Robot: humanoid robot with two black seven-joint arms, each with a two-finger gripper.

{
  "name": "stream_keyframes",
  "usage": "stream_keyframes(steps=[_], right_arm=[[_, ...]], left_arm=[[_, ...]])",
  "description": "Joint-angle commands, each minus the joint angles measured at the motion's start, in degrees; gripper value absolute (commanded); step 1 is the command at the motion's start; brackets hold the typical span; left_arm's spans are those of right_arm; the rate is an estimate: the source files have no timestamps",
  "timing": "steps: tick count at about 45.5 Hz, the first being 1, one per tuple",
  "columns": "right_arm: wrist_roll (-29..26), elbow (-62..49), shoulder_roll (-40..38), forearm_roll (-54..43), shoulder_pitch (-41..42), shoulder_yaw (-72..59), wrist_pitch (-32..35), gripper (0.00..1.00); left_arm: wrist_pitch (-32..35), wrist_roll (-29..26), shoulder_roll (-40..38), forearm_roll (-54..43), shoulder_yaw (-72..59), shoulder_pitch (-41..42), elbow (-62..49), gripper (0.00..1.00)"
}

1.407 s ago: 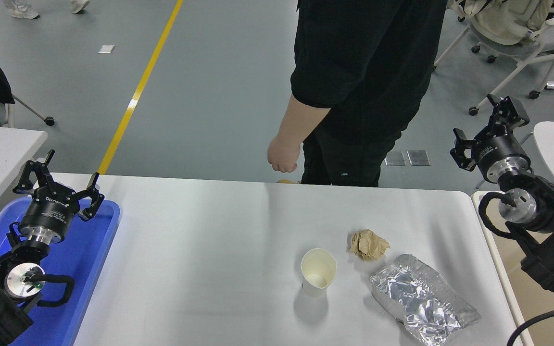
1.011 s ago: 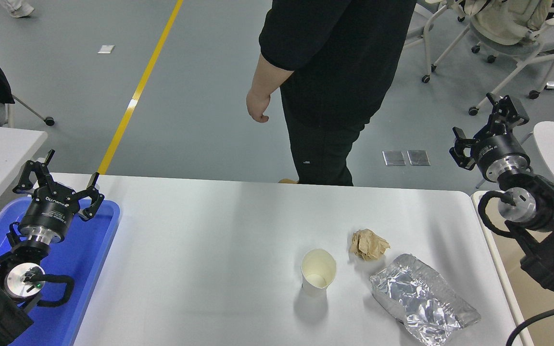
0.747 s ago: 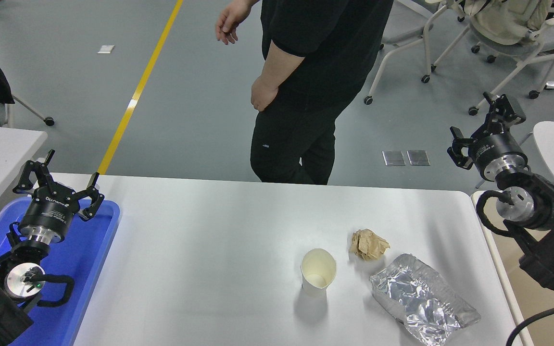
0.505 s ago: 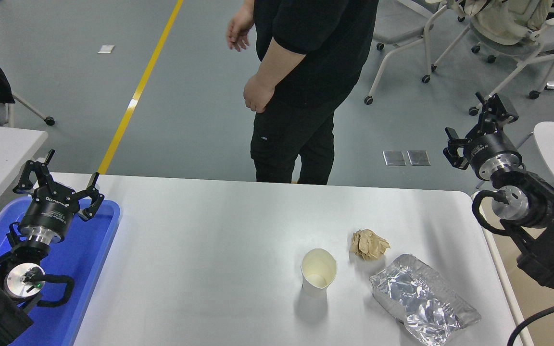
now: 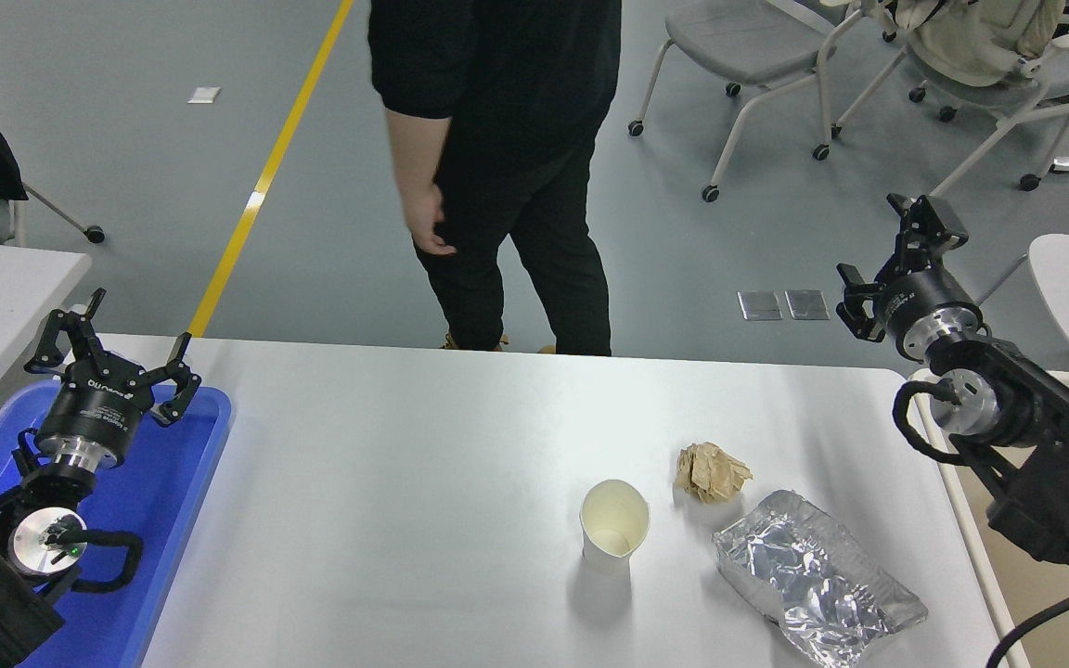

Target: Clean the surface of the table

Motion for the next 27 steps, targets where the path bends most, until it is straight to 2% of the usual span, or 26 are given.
stream_keyframes(steps=[1, 17, 27], right_arm=[[0.09, -0.72, 0.26, 0.03, 1.11, -2.71, 0.25, 1.0], [0.09, 0.86, -3.07, -0.94, 5.77, -17.82, 0.25, 1.0], [0.09, 7.71, -8.96, -4.45, 7.88, -24.68, 0.25, 1.0]], left_arm=[[0.0, 0.01, -0.01, 0.0, 0.0, 0.0, -0.04, 1.0], [0.0, 0.01, -0.01, 0.0, 0.0, 0.0, 0.05, 1.0], [0.0, 0.01, -0.01, 0.0, 0.0, 0.0, -0.04, 1.0]])
